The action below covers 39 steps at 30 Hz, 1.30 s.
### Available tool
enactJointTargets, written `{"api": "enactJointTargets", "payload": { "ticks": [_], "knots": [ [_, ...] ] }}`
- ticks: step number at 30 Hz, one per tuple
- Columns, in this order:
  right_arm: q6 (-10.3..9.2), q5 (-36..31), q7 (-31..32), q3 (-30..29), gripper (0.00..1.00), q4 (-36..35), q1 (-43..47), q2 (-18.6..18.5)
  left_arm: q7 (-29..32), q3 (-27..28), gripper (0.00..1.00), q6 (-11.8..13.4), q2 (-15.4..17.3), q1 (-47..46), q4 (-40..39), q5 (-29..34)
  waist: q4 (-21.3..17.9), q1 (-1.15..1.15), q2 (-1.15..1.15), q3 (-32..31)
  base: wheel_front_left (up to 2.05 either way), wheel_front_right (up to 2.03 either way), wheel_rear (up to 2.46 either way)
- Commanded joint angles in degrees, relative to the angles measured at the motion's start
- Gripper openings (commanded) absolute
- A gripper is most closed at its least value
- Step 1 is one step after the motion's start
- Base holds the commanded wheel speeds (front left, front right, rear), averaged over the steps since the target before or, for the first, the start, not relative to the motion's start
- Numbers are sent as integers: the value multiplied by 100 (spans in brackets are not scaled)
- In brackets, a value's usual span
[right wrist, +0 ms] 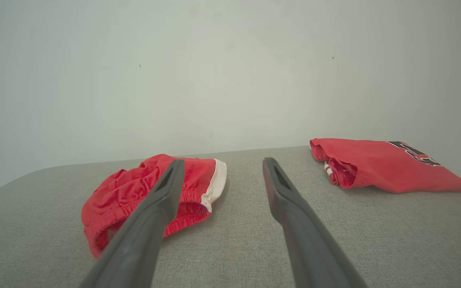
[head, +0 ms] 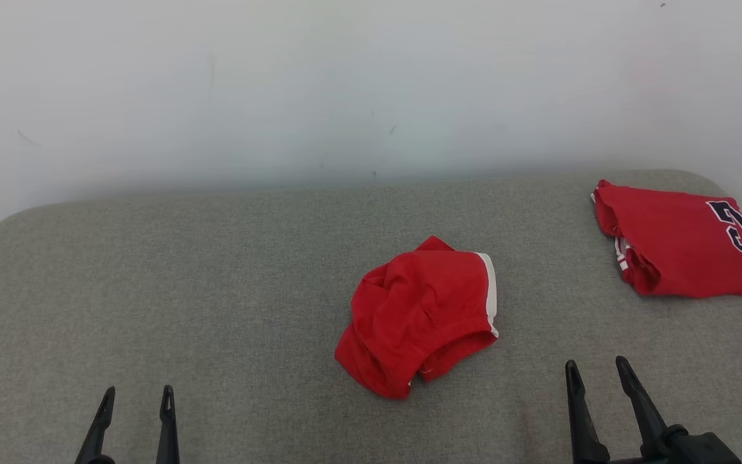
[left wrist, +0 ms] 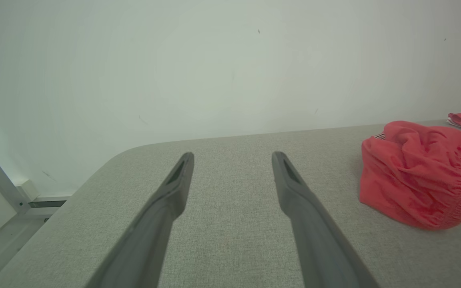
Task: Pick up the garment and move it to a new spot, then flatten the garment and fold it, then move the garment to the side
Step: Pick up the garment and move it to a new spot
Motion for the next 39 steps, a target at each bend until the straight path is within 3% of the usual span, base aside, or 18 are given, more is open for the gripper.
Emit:
{"api": "enactJointTargets", "payload": {
  "ticks": [1, 39],
  "knots": [
    [-16, -28, 6, 9, 100, 0, 45, 17, -4, -2, 100, 26, 25, -46, -1, -81, 0, 0, 0, -1, 0, 0, 0],
    [-16, -36, 13, -29, 100, -27, 82, 18, -22, -88, 100, 87, 79, -75, 30, -178, 48, 0, 0, 64, 0, 0, 0]
  ]
}}
